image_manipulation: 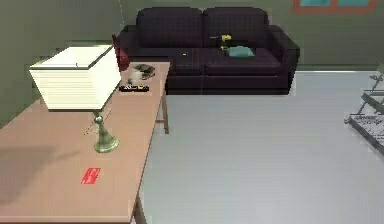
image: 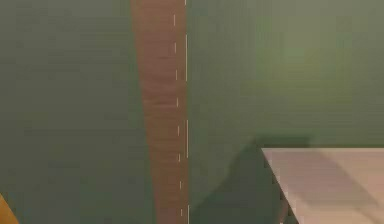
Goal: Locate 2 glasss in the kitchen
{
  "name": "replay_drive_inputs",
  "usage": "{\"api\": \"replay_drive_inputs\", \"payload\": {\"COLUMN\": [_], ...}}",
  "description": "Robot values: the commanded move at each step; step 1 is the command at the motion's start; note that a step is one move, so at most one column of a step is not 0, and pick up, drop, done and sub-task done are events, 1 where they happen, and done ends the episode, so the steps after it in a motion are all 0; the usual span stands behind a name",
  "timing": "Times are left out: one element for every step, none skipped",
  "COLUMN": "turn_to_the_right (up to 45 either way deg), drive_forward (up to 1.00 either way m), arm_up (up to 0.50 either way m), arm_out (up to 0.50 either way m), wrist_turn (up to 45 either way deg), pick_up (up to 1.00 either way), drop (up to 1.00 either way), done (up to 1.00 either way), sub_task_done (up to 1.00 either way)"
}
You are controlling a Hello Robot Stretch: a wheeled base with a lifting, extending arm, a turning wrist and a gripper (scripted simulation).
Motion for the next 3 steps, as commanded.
{"api": "replay_drive_inputs", "payload": {"turn_to_the_right": [-45.0, -45.0, -45.0], "drive_forward": [0.00, 0.00, 0.00], "arm_up": [0.00, 0.00, 0.00], "arm_out": [0.00, 0.00, 0.00], "wrist_turn": [0.0, 0.0, 0.0], "pick_up": [0.00, 0.00, 0.00], "drop": [0.00, 0.00, 0.00], "done": [0.00, 0.00, 0.00], "sub_task_done": [0.00, 0.00, 0.00]}}
